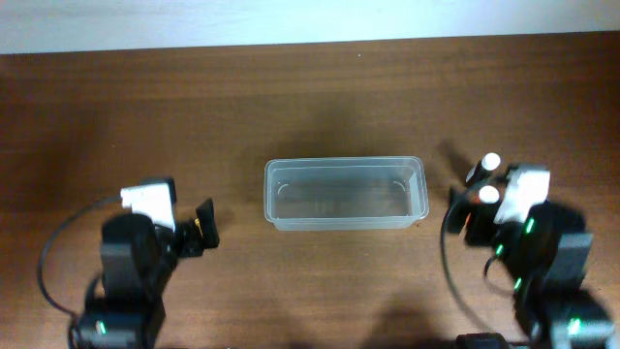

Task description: Pack container

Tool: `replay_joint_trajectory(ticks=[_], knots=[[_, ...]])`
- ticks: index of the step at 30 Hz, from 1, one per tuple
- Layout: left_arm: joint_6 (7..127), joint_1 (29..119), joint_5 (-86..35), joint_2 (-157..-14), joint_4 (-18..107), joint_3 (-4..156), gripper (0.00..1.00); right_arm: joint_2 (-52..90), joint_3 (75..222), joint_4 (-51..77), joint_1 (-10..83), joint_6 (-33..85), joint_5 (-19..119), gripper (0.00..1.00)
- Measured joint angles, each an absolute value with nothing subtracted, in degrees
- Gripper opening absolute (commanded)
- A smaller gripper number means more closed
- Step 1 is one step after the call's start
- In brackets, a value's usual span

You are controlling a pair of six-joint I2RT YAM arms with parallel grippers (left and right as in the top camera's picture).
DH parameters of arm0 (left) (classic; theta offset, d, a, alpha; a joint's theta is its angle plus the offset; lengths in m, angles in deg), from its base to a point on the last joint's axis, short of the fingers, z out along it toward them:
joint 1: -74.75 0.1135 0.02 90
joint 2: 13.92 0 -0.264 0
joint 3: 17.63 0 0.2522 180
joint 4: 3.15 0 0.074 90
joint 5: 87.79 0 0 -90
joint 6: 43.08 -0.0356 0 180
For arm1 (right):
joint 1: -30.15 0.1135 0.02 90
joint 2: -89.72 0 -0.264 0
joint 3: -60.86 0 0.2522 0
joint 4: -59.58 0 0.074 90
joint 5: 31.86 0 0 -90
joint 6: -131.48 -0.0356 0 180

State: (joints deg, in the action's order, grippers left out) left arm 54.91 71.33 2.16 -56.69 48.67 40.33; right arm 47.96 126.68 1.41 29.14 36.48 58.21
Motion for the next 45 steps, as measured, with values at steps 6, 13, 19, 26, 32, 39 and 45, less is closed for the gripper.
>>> replay_joint_trajectory(ticks=[6, 13, 19, 26, 32, 39, 45], knots=[[54.94, 71.33, 2.14, -73.25, 65.09, 57.40, 0.99, 28.02, 146.46, -14.59, 19.34, 35.26, 53.78, 0.98], [54.94, 71.33, 2.03, -82.41, 67.56, 61.93, 0.99, 10.87, 152.84, -23.00, 11.28, 35.24, 49.34, 0.98], [54.94, 71.33, 1.96, -85.32, 67.86, 61.93, 0.99, -0.81, 152.84, -24.18, 10.95, 35.26, 48.31, 0.99], [54.94, 71.33, 1.98, -85.41, 67.86, 61.93, 0.99, -7.03, 152.84, -22.65, 10.95, 35.22, 48.31, 0.88], [54.94, 71.33, 1.98, -85.41, 67.89, 61.93, 0.99, -9.09, 152.84, -22.61, 11.23, 35.32, 48.70, 0.83], [54.94, 71.33, 1.98, -85.41, 68.08, 61.93, 1.00, -10.47, 152.84, -23.59, 16.24, 35.22, 50.50, 0.76], [54.94, 71.33, 1.98, -85.41, 68.28, 61.93, 1.00, -10.64, 152.84, -24.60, 17.33, 34.32, 51.44, 0.76]])
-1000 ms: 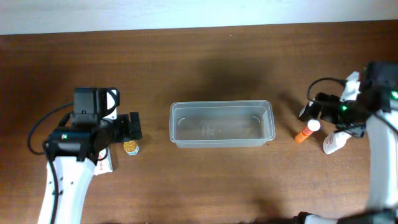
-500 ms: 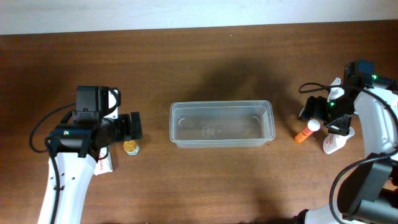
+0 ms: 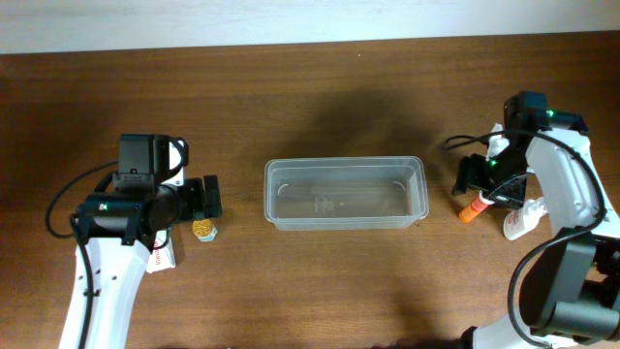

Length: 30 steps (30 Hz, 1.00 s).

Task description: Pack container

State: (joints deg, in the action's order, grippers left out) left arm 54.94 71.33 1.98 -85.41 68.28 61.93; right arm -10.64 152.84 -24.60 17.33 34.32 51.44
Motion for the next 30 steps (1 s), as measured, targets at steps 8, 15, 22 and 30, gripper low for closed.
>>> replay_joint_trajectory(ticks=[8, 15, 22, 30], knots=[[54.94, 71.33, 1.96, -85.41, 68.28, 61.93, 0.99, -10.64, 152.84, -25.34, 17.33, 33.77, 53.25, 0.56], [54.94, 71.33, 1.98, -85.41, 68.28, 61.93, 0.99, -10.64, 152.84, -25.56, 17.33, 33.69, 53.80, 0.35], [54.94, 71.33, 1.98, -85.41, 68.30, 61.93, 0.99, -10.64, 152.84, -25.56, 17.33, 33.69, 53.80, 0.25], [54.94, 71.33, 1.98, -85.41, 68.30, 61.93, 0.99, -10.64, 152.84, -25.54, 17.33, 33.73, 53.80, 0.18]])
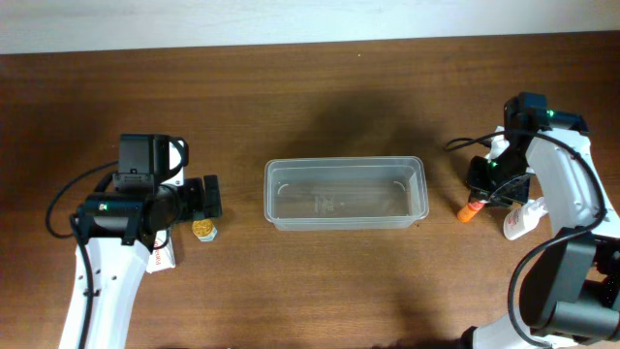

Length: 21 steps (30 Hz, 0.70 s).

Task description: Pack container

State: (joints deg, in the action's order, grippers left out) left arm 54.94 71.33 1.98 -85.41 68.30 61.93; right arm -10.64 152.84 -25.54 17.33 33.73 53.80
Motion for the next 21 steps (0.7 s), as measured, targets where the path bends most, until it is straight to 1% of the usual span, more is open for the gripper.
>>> replay_joint_trajectory(ticks=[2, 7, 11, 15, 18, 21], knots=[[54.94, 71.33, 1.96, -85.41, 68.30, 61.93, 0.99, -10.64, 152.84, -25.47, 17.33, 33.75, 53.82, 0.16], [54.94, 71.33, 1.96, -85.41, 68.28, 61.93, 0.99, -10.64, 152.97, -26.15, 17.42, 33.75, 53.80, 0.15], [54.94, 71.33, 1.96, -85.41, 68.28, 61.93, 0.99, -9.53, 157.06, -32.11, 18.73, 33.95, 53.97, 0.14], [54.94, 71.33, 1.96, -85.41, 68.30, 61.93, 0.99, -5.59, 165.58, -35.68, 23.30, 34.28, 54.04, 0.14], [54.94, 71.33, 1.98, -85.41, 68.30, 61.93, 1.00, -0.65, 173.14, -35.87, 30.10, 34.47, 53.97, 0.15], [54.94, 71.33, 1.98, -85.41, 68.30, 61.93, 0.99, 1.05, 174.85, -34.74, 34.34, 34.41, 53.99, 0.15]])
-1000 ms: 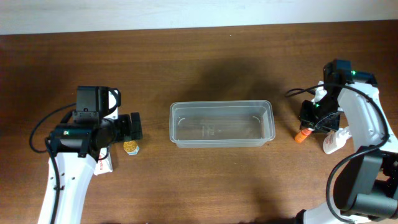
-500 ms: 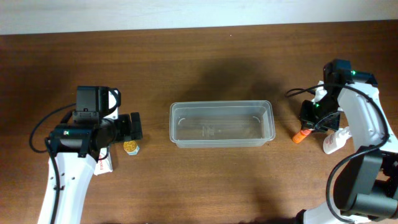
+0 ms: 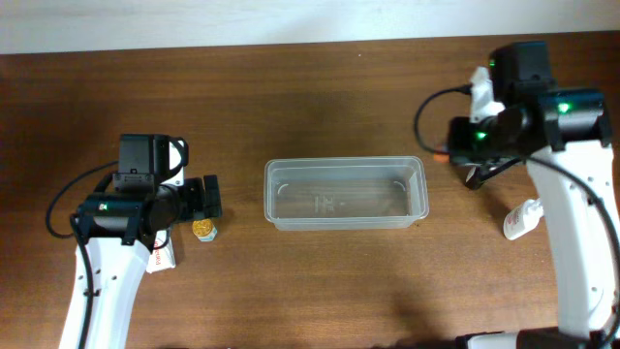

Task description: Pack container

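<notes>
The clear plastic container lies empty mid-table. My right gripper hangs just beyond the container's far right corner, shut on a small orange-tipped tube, of which only the orange end shows. My left gripper hovers left of the container with its fingers apart and nothing between them. A small gold round item lies on the table just in front of it.
A white squeeze bottle lies at the right, under the right arm. A white and red packet lies beside the left arm. The black cable of the right arm loops over the table beyond the container.
My right gripper was down on the orange-tipped tube right of the container. It now holds the tube off the table, further left and back, near the container's far right corner. The left arm is unchanged.
Both arms were drawn back at the front edge. Then the left gripper stood over the gold item and the right gripper open by the orange-tipped tube. The right gripper then sat down on the tube, and now carries it beside the container.
</notes>
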Tool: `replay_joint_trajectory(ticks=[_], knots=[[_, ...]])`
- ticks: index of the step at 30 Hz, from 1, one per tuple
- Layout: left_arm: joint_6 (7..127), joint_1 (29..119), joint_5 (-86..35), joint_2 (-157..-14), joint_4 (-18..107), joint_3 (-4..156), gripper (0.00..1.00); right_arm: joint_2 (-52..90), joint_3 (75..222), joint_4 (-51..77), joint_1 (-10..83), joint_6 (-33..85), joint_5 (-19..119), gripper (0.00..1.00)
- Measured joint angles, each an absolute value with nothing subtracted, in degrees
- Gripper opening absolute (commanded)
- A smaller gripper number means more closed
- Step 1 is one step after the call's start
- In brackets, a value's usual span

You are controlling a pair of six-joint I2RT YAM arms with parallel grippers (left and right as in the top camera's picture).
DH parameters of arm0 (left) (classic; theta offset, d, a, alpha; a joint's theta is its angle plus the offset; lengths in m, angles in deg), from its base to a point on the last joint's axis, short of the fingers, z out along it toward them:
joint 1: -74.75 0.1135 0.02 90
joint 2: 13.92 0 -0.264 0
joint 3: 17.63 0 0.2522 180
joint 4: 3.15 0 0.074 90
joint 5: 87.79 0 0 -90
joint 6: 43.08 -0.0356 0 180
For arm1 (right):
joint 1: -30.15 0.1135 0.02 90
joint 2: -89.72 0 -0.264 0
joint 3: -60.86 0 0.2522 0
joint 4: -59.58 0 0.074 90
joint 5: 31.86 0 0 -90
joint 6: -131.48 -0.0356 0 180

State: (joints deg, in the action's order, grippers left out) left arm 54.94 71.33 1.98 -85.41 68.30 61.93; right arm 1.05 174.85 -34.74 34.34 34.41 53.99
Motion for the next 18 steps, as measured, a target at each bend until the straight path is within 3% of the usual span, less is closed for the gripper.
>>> replay_joint_trajectory(ticks=[18], knots=[[54.94, 71.33, 1.98, -85.41, 68.30, 61.95, 0.99, -7.17, 153.52, -16.84, 40.06, 30.73, 54.32, 0.15]])
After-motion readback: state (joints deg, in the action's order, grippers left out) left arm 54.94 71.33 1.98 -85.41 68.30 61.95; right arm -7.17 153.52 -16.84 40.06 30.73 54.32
